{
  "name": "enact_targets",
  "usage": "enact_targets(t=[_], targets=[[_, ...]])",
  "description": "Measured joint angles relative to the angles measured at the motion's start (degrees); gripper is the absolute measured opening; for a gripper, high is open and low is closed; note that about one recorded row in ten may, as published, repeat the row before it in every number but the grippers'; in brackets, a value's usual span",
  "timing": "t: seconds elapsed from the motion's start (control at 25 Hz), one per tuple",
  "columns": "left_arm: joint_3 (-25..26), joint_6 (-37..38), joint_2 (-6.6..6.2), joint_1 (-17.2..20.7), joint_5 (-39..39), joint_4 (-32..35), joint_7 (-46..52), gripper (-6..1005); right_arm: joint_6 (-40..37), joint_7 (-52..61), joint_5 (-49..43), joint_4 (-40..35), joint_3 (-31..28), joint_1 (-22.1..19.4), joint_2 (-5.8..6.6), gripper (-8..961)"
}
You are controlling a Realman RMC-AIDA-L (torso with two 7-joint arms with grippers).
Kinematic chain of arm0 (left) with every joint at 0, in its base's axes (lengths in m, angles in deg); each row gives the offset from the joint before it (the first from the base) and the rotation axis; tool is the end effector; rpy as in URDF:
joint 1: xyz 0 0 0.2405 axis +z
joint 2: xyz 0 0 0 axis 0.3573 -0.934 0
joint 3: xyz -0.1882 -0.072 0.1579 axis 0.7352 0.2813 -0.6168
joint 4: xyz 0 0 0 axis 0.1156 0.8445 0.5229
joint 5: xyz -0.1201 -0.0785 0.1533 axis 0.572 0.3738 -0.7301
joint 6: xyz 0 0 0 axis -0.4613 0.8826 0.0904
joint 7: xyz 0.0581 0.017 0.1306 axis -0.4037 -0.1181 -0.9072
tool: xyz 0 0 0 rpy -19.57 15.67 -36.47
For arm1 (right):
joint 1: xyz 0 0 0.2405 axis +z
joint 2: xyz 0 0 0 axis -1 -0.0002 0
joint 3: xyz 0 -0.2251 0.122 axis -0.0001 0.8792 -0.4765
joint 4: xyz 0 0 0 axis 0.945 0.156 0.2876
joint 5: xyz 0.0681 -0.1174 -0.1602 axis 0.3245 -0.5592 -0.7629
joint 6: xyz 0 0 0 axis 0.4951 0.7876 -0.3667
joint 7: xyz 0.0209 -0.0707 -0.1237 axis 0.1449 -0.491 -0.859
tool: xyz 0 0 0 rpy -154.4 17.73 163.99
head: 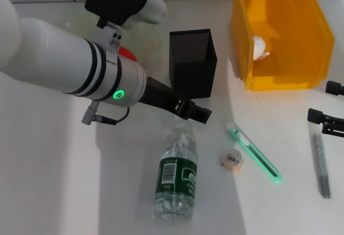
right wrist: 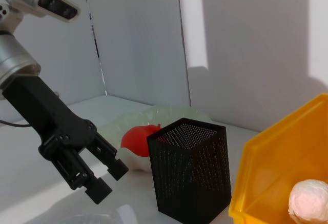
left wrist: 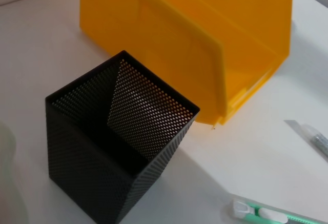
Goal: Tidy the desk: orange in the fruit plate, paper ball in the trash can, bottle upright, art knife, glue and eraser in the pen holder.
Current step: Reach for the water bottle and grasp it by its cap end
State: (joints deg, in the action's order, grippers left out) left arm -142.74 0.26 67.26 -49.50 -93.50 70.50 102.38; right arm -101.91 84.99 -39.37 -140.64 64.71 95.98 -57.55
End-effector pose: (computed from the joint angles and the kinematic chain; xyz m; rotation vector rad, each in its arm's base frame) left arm -0.1241 0.3285 -0.0677 -2.6287 -0.9989 0.0745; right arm 0.3230 0.2522 0.0635 -2.4433 0.5886 0.6206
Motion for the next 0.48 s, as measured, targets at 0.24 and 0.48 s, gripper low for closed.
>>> enact_targets(t=[0.24,0.48], targets=[[-1.1,-2.3,0.0,-2.1,-1.6,-4.5,0.1,863,0.0,0.0,-0.6,0.1,0.1,0.1,-0.02,840],[-1.7,-3.4,0.0,-3.7,-2.5,-8.0,0.1,862,0.0,0.1,-0.7,1.1,0.2,0.2,-0.08,840]])
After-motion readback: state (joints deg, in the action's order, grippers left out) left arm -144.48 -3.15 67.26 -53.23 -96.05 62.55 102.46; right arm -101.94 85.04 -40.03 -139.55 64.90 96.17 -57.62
